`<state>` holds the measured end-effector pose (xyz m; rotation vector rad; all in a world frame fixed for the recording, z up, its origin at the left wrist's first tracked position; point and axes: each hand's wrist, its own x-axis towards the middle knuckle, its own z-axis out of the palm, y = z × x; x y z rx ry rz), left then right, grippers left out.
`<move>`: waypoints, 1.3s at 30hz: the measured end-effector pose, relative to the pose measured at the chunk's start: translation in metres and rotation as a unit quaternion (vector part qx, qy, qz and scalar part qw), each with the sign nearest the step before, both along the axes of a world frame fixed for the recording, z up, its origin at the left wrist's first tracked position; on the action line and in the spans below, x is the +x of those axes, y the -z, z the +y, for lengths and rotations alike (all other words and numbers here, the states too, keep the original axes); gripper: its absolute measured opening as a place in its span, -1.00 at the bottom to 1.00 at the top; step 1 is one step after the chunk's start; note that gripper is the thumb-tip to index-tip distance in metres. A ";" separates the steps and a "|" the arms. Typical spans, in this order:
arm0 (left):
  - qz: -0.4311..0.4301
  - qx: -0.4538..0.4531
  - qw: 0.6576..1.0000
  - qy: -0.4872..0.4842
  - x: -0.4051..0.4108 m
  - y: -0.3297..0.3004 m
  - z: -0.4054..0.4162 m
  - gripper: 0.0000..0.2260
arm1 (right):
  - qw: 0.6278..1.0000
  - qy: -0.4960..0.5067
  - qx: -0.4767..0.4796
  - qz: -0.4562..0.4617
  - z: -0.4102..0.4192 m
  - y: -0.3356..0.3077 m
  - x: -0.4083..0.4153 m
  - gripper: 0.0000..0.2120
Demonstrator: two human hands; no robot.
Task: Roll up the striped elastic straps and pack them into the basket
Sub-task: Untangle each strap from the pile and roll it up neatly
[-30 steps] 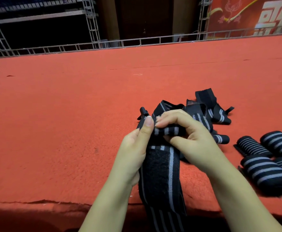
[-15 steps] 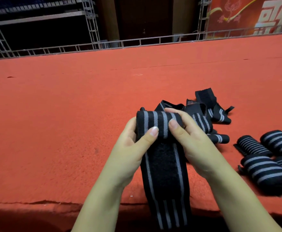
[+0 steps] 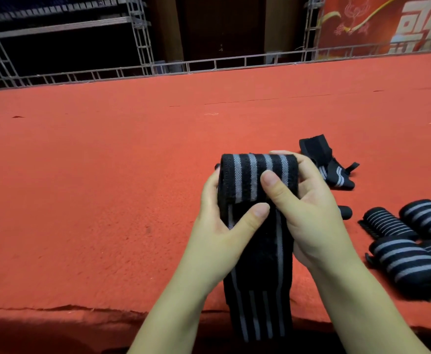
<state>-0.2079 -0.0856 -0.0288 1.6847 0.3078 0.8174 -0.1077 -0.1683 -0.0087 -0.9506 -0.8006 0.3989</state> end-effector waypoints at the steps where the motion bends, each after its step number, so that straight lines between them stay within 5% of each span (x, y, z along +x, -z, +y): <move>1: -0.010 -0.014 1.000 -0.006 0.001 0.000 -0.002 -0.39 | 1.000 0.006 -0.002 0.005 0.000 0.000 0.001 -0.69; 5: -0.021 -0.053 0.998 -0.030 0.006 0.000 0.000 -0.66 | 0.999 0.050 0.005 0.008 -0.001 -0.002 0.001 -0.67; 14: -0.024 -0.053 0.995 -0.079 0.014 0.003 -0.018 -0.56 | 0.986 0.164 0.016 -0.009 0.009 0.005 -0.004 -0.71; 22: -0.060 -0.107 0.991 -0.054 0.003 -0.009 -0.012 -0.93 | 0.987 0.129 -0.066 -0.064 -0.002 0.009 0.010 -0.66; 28: -0.051 -0.156 0.986 -0.022 0.001 -0.011 -0.006 -0.84 | 0.967 0.173 -0.097 -0.157 -0.015 0.001 0.014 -0.64; 39: -0.038 -0.197 0.979 -0.048 0.004 -0.011 -0.005 -0.30 | 0.941 0.203 -0.067 -0.261 -0.001 0.011 0.000 -0.64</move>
